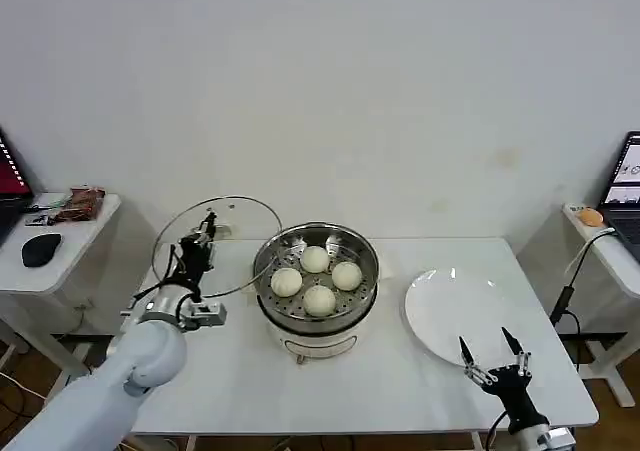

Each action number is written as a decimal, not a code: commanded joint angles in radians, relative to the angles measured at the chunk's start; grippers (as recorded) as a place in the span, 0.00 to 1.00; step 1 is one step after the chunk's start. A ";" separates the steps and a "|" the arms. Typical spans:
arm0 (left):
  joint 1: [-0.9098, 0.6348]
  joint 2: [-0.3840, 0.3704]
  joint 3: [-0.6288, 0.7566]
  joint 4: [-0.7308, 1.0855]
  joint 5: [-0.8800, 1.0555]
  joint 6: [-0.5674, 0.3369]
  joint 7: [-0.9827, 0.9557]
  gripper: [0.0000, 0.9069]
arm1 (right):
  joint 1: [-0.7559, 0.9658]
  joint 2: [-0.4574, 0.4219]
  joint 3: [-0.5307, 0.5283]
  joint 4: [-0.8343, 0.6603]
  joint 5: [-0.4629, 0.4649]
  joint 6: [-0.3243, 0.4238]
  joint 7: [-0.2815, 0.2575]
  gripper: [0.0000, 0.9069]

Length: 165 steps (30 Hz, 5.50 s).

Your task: Take steamed baozi put them in steamer then cover it.

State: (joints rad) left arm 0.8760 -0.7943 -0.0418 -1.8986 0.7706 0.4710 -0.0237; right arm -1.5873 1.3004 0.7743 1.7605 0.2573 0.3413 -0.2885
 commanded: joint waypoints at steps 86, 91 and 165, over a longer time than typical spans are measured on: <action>-0.217 -0.282 0.395 0.127 0.193 0.149 0.111 0.01 | 0.018 0.021 -0.011 -0.044 -0.059 0.026 -0.014 1.00; -0.221 -0.288 0.400 0.127 0.192 0.150 0.110 0.01 | 0.018 0.023 -0.011 -0.046 -0.062 0.028 -0.015 1.00; 0.070 -0.097 -0.071 -0.332 -0.912 0.141 0.140 1.00 | 0.002 0.022 0.013 -0.042 -0.059 0.048 -0.023 1.00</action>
State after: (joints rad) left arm 0.7938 -0.9639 0.1724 -2.0540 0.6137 0.6145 0.1127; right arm -1.5850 1.3244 0.7836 1.7095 0.1921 0.3893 -0.3108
